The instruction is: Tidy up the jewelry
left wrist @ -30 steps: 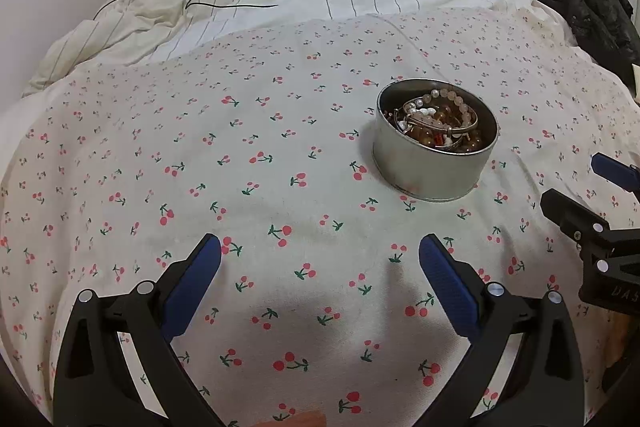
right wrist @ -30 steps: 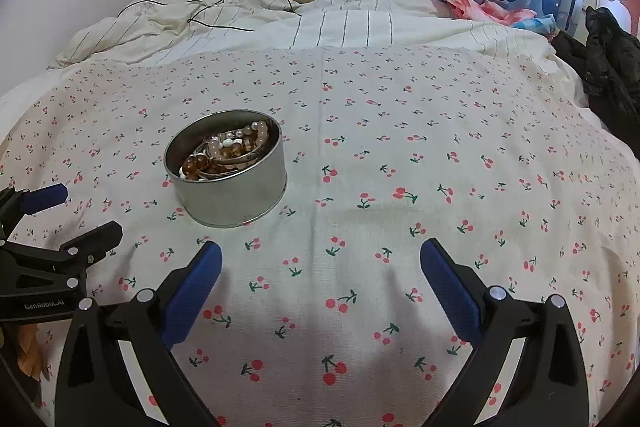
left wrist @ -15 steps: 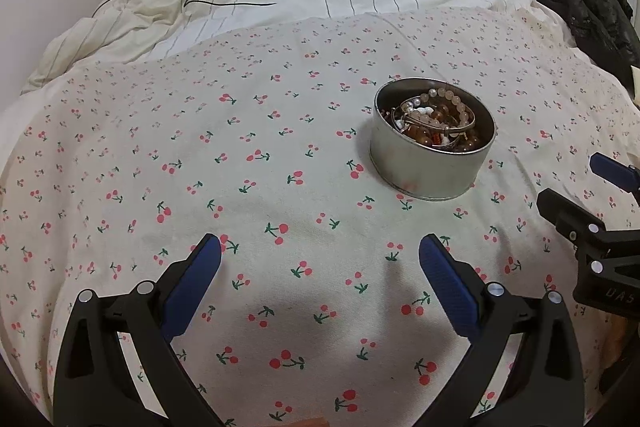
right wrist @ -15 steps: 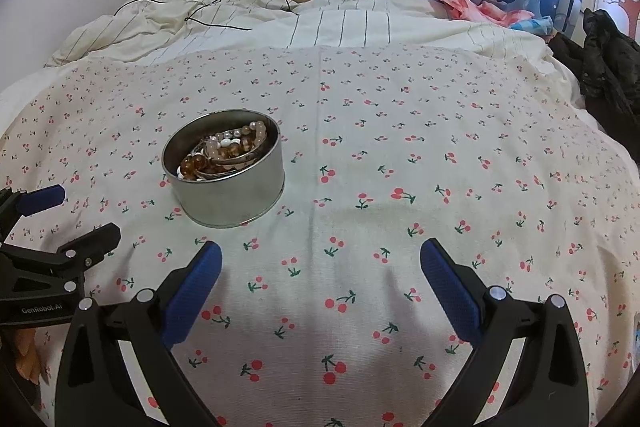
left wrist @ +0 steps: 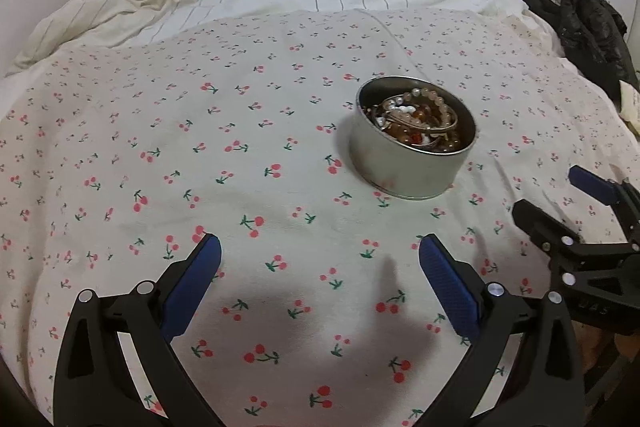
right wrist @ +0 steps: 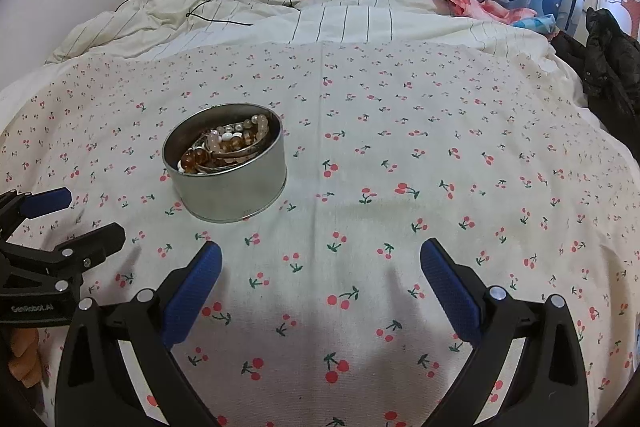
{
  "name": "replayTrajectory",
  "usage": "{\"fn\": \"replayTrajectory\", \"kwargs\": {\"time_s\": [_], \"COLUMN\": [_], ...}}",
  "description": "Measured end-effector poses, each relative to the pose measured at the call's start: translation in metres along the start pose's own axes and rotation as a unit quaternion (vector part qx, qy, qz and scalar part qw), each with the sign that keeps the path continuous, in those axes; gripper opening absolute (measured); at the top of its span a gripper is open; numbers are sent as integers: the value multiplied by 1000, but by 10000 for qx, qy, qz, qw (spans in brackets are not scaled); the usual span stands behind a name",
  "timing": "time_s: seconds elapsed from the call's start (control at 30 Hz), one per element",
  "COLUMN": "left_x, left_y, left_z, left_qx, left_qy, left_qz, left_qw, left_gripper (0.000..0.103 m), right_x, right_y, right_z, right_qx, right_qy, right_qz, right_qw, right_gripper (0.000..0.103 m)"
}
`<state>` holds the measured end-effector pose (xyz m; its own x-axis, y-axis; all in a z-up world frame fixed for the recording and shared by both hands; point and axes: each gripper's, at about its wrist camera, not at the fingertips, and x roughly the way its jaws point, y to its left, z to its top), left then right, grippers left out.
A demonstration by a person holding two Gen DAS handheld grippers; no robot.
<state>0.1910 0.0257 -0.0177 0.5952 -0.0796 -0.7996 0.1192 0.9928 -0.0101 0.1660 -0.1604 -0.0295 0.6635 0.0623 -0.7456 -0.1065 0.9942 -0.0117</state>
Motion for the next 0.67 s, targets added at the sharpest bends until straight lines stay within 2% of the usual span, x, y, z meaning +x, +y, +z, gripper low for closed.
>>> {"fn": "replayTrajectory", "kwargs": {"time_s": [0.1,0.23,0.67], "left_x": [-5,-6,3], "left_y": [1,-4,2], "left_z": [-2,-2,2], "left_qx": [23,269,160], "left_qy": [-129,-239,18], "left_qz": [-11,587,748], "left_qw": [9999,9976,9971], "left_gripper": [95,95,95], "right_x": [0,-2,-4], "right_y": [-1,-1,0], "right_z": [0,0,1], "right_qx": [31,39,41], "right_qy": [1,-52,-110], "right_qz": [5,-10,-10], "right_qw": [10000,10000,9999], "right_gripper": [95,95,95]}}
